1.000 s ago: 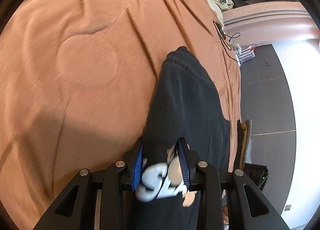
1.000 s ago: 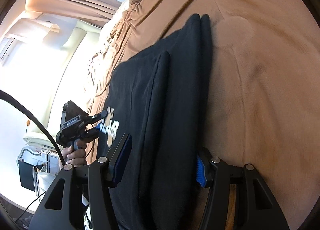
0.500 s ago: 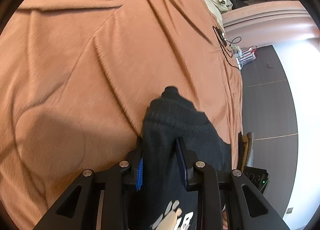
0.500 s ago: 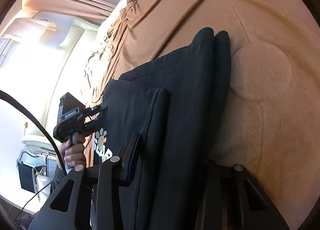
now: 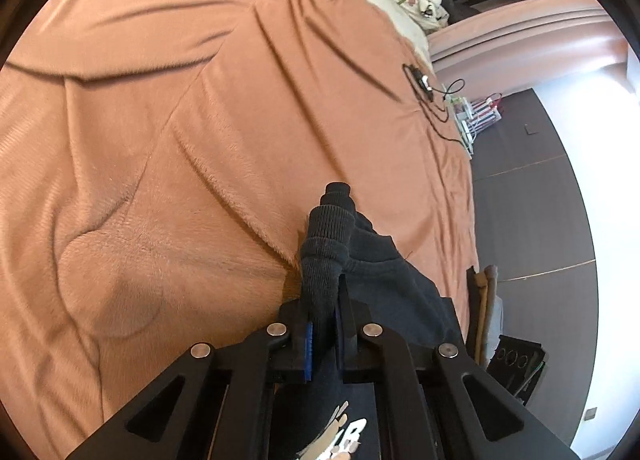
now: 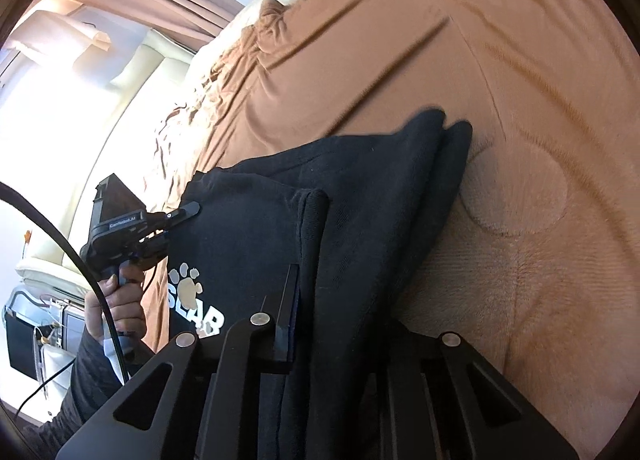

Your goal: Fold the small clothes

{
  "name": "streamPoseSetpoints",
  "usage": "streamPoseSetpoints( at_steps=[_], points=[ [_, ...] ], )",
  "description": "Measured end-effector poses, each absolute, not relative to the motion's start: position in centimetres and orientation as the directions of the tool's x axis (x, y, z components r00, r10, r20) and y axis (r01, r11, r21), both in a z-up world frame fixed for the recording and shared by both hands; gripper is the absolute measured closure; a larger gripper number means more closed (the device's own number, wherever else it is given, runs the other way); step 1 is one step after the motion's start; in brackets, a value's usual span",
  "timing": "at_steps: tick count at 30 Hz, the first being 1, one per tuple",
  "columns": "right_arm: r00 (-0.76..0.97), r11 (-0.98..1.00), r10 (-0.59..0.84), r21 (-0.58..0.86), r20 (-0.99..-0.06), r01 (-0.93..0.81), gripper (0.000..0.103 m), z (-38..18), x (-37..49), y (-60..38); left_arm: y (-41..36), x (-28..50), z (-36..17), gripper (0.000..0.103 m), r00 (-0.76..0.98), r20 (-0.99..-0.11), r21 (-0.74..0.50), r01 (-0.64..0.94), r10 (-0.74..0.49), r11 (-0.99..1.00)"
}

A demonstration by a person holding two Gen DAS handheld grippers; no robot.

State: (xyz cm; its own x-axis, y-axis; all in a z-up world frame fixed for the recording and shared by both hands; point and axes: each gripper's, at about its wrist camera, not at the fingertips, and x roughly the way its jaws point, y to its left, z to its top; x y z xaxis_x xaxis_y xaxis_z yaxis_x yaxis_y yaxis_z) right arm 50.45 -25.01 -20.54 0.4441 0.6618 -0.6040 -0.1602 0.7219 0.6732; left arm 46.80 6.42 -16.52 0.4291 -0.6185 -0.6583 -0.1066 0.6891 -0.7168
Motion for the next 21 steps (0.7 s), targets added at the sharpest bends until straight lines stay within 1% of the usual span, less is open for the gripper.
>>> streamPoseSetpoints(
  at_steps=[3, 5, 16, 21],
  points=[
    [0.464, 0.733, 0.650, 0.659, -0.602, -0.172, 0.092, -19.2, 49.4, -24.9, 6.7, 46.1, -15.2, 0.096, 0.447, -0.640, -0.726, -0.086, -0.625, 0.682],
    [0.476, 0.723, 0.661, 0.662, -0.581, -0.196, 0.092, -18.2, 48.5, -24.7, 6.6, 45.5, -14.1, 0.096, 0.462, -0.618, -0.738, -0.063, -0.636, 0.672],
    [0.543, 0.752, 0.635, 0.602, -0.549, -0.270, 0.092, -13.5, 43.5, -24.6, 6.2, 41.6, -7.3, 0.096, 0.526, -0.554, -0.745, 0.033, -0.646, 0.666],
    [0.591, 0.767, 0.616, 0.567, -0.521, -0.299, 0.092, -10.8, 39.8, -25.3, 5.7, 39.4, -4.0, 0.096, 0.555, -0.516, -0.747, 0.081, -0.653, 0.660]
  ],
)
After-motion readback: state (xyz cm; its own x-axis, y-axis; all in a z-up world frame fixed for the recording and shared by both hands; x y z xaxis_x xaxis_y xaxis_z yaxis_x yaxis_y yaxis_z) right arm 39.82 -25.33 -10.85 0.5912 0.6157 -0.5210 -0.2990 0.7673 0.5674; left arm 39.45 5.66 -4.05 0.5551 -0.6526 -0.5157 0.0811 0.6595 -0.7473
